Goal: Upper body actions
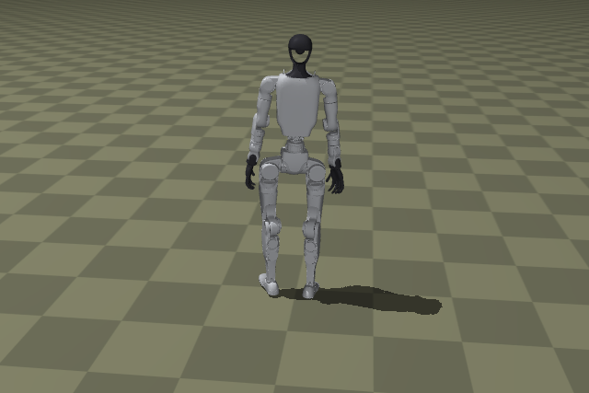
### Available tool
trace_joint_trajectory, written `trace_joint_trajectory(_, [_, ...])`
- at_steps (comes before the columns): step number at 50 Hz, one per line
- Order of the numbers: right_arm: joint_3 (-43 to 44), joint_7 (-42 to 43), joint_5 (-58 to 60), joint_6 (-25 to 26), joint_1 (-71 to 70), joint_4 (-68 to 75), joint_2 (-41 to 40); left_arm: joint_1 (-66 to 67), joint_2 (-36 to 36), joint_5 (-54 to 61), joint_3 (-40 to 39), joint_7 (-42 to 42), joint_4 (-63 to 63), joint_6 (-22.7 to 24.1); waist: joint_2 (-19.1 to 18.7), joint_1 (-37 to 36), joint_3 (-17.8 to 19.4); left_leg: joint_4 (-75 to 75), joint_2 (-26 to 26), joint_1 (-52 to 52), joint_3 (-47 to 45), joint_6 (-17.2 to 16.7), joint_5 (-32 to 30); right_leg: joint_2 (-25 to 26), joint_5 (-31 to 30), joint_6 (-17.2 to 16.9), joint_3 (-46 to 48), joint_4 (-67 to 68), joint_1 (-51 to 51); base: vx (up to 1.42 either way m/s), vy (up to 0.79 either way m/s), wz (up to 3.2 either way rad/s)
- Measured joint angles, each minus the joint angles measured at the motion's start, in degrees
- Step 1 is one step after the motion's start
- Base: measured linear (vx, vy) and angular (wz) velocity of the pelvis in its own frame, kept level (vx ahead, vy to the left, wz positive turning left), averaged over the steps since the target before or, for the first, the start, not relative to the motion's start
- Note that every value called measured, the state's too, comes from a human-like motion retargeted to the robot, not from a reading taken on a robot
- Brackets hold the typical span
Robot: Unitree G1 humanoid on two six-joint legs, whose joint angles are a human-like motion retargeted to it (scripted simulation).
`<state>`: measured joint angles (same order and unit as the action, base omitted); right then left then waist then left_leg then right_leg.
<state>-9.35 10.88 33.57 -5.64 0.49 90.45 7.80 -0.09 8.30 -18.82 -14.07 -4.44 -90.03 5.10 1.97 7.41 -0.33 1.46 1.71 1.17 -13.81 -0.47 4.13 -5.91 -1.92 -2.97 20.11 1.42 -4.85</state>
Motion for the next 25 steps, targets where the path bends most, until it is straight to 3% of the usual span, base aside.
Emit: trace_joint_trajectory(25, [0.3,-1.4,-0.3,-0.5,-0.6,0.0,0.2,-0.4,0.6,-0.6,1.2,-0.8,0.6,0.3,0.8,-0.7,0.6,0.8,0.6,-0.3,0.3,0.3,0.2,-1.0,-0.4,-0.4,0.6,0.2,-0.1,0.0,0.0,0.0])
